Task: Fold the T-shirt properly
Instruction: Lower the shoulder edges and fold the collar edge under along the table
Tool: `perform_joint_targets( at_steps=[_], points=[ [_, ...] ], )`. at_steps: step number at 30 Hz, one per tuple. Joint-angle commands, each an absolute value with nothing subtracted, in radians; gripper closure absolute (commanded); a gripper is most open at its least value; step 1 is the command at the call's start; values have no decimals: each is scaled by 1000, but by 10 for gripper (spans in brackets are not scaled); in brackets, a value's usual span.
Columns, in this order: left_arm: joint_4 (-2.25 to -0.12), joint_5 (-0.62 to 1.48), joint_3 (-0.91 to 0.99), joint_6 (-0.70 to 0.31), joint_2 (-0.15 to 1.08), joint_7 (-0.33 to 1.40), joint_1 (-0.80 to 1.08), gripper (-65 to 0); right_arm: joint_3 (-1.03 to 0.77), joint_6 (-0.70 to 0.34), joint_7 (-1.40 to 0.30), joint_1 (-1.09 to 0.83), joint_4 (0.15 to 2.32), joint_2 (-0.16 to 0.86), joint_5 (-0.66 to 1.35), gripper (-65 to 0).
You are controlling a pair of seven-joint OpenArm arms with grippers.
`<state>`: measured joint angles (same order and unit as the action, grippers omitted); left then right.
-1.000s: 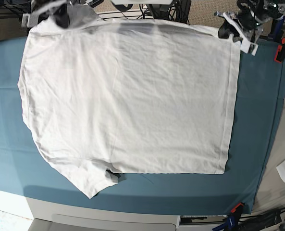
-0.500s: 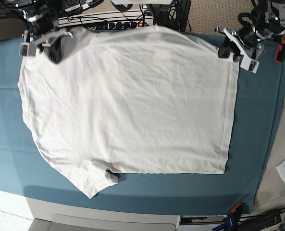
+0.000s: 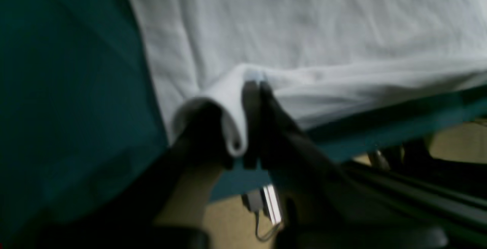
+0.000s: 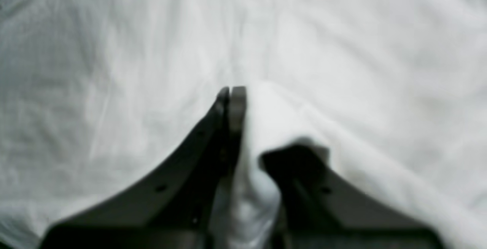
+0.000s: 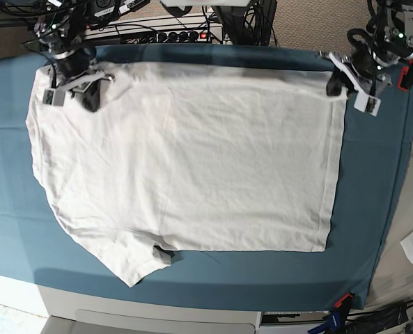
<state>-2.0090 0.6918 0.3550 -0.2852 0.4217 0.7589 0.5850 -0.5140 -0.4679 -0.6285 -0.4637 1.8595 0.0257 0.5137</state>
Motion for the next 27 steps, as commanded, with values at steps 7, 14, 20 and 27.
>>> perform_joint_targets(
  at_steps=[7,14,20,27],
  points=[
    [-2022,691,362,-282,435,740,579,0,-518,-471,-589,-409,1876,47,504,0],
    [-2022,691,362,-282,435,740,579,0,-518,-470,-577,-376,1876,47,496,0],
    [-2022,691,362,-282,435,740,579,0,-518,-471,-574,-374,1876,47,496,0],
    [-2022,690,362,-282,435,739,579,0,-518,-471,-572,-374,1876,47,496,0]
  ],
)
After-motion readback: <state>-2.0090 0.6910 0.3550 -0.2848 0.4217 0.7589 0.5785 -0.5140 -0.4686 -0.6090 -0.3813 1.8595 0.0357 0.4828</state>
